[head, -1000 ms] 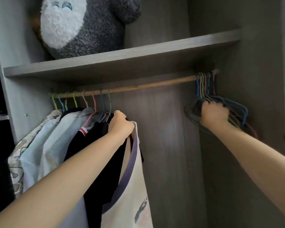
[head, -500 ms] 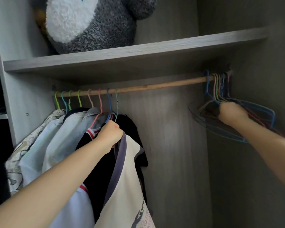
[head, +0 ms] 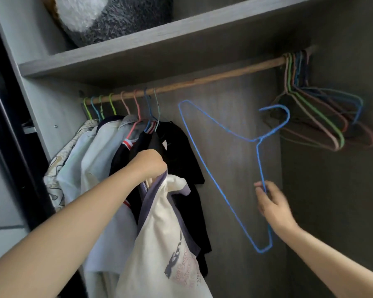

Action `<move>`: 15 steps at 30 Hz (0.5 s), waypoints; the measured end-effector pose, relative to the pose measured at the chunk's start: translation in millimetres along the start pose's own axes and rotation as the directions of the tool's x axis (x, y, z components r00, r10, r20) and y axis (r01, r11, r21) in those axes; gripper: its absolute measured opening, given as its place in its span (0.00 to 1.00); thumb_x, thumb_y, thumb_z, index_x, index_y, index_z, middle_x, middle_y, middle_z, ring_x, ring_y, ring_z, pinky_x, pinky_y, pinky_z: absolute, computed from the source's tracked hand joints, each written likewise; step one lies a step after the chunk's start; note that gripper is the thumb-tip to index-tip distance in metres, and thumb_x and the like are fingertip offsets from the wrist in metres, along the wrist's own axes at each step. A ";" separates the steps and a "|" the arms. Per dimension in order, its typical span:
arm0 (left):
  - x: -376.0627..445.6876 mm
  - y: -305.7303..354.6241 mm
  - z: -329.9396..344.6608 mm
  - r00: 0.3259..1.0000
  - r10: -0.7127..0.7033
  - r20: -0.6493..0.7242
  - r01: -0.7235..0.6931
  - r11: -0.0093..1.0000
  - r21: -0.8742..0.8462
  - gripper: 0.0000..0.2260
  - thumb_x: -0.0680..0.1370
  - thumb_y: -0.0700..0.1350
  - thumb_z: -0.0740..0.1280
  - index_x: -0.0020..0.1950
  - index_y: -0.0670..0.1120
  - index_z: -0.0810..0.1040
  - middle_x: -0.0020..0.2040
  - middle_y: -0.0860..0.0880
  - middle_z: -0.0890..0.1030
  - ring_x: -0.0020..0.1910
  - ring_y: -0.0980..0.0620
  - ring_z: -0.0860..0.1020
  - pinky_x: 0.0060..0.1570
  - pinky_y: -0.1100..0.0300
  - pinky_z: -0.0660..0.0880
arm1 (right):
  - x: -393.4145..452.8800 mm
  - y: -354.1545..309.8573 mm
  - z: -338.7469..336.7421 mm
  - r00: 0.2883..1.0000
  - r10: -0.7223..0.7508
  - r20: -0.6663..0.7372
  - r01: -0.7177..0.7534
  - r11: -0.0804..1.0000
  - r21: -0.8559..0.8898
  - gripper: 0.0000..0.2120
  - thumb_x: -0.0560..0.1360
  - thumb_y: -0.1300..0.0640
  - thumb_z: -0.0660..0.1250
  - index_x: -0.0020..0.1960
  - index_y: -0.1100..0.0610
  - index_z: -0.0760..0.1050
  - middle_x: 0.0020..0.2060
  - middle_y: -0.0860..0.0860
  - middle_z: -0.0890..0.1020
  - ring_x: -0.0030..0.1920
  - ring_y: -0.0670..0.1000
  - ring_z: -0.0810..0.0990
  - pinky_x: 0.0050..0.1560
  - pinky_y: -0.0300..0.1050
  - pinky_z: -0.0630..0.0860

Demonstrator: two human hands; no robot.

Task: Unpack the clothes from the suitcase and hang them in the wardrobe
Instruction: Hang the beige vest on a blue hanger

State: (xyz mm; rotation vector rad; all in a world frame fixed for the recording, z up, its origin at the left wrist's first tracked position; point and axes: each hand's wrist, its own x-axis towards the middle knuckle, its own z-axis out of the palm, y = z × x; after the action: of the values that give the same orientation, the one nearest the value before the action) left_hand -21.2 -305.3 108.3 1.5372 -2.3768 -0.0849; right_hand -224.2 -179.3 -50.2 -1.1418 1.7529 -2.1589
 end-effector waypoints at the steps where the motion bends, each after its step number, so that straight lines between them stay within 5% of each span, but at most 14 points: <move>1: -5.9 -1.0 2.0 1.000 -0.010 0.016 0.010 1.000 0.009 0.15 0.77 0.38 0.58 0.30 0.47 0.64 0.31 0.50 0.65 0.28 0.56 0.63 0.28 0.66 0.62 | -14.0 5.0 3.1 0.990 0.109 0.093 -0.124 0.978 0.170 0.07 0.77 0.63 0.60 0.44 0.54 0.72 0.18 0.48 0.68 0.18 0.43 0.64 0.23 0.34 0.62; 3: -23.6 -0.4 2.1 0.997 -0.043 0.057 0.041 0.999 0.035 0.15 0.78 0.40 0.57 0.31 0.47 0.64 0.32 0.51 0.66 0.29 0.57 0.64 0.29 0.68 0.63 | -31.9 -0.3 7.3 0.930 0.233 0.286 -0.330 0.872 0.362 0.05 0.79 0.66 0.55 0.48 0.61 0.69 0.17 0.49 0.65 0.15 0.43 0.61 0.17 0.31 0.58; 5: -37.3 -4.2 4.5 0.989 -0.108 0.101 0.104 0.994 0.038 0.15 0.77 0.37 0.56 0.31 0.46 0.64 0.30 0.49 0.65 0.27 0.55 0.63 0.24 0.67 0.63 | -45.5 -17.6 9.5 0.875 0.233 0.424 -0.403 0.836 0.373 0.07 0.80 0.61 0.53 0.48 0.58 0.70 0.17 0.48 0.65 0.15 0.45 0.59 0.17 0.32 0.56; 9: -75.4 -17.1 9.8 0.934 -0.309 0.178 0.341 0.919 -0.197 0.11 0.73 0.31 0.53 0.32 0.41 0.68 0.23 0.46 0.64 0.20 0.52 0.60 0.21 0.69 0.55 | -61.9 -42.8 6.3 0.824 0.156 0.545 -0.275 0.951 0.143 0.13 0.80 0.63 0.53 0.41 0.59 0.73 0.17 0.46 0.62 0.17 0.44 0.57 0.18 0.33 0.55; 13: -120.0 -26.1 9.5 0.850 -0.506 0.148 0.487 0.645 -0.589 0.16 0.78 0.35 0.53 0.30 0.42 0.62 0.14 0.47 0.65 0.12 0.53 0.65 0.17 0.71 0.61 | -69.3 -74.0 -6.4 0.806 0.075 0.587 -0.192 0.972 0.139 0.09 0.66 0.62 0.56 0.33 0.63 0.73 0.12 0.50 0.62 0.14 0.45 0.55 0.19 0.28 0.54; 15: -142.8 -27.6 8.0 0.812 -0.558 0.171 0.491 0.496 -0.716 0.14 0.78 0.35 0.52 0.32 0.42 0.64 0.18 0.46 0.69 0.16 0.52 0.70 0.22 0.66 0.67 | -74.2 -87.9 -13.7 0.779 0.033 0.627 -0.163 0.975 0.151 0.11 0.60 0.60 0.53 0.32 0.63 0.73 0.11 0.51 0.61 0.13 0.46 0.54 0.20 0.27 0.55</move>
State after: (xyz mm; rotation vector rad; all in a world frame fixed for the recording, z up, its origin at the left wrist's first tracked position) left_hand 54.6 -189.6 62.7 1.6769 -1.3716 -0.9778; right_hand -150.3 -101.0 -7.3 -1.4482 1.2356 -1.5733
